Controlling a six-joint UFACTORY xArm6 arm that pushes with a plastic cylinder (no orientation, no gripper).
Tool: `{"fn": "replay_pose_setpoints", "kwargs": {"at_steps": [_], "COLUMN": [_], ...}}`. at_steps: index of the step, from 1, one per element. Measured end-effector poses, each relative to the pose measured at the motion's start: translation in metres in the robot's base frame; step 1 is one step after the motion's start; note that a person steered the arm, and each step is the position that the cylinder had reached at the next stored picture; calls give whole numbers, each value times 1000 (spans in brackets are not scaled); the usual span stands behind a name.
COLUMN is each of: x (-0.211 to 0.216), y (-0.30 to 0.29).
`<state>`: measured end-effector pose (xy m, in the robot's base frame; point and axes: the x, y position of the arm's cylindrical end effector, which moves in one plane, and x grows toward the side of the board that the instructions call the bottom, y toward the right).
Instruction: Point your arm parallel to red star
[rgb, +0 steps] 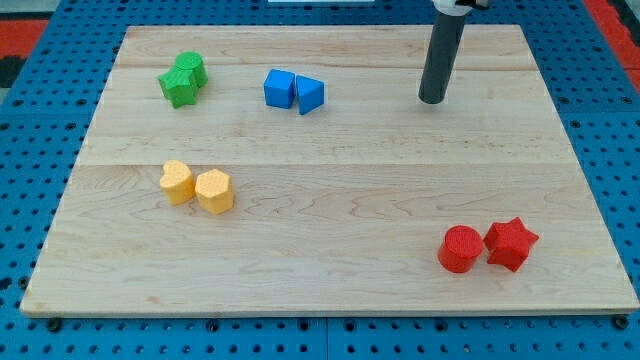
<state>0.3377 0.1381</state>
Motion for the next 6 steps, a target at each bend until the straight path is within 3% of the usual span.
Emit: {"fn": "replay_pose_setpoints", "kwargs": {"at_steps": [1,3,5,6], "x": [0,85,209,225], "y": [0,204,188,188]}}
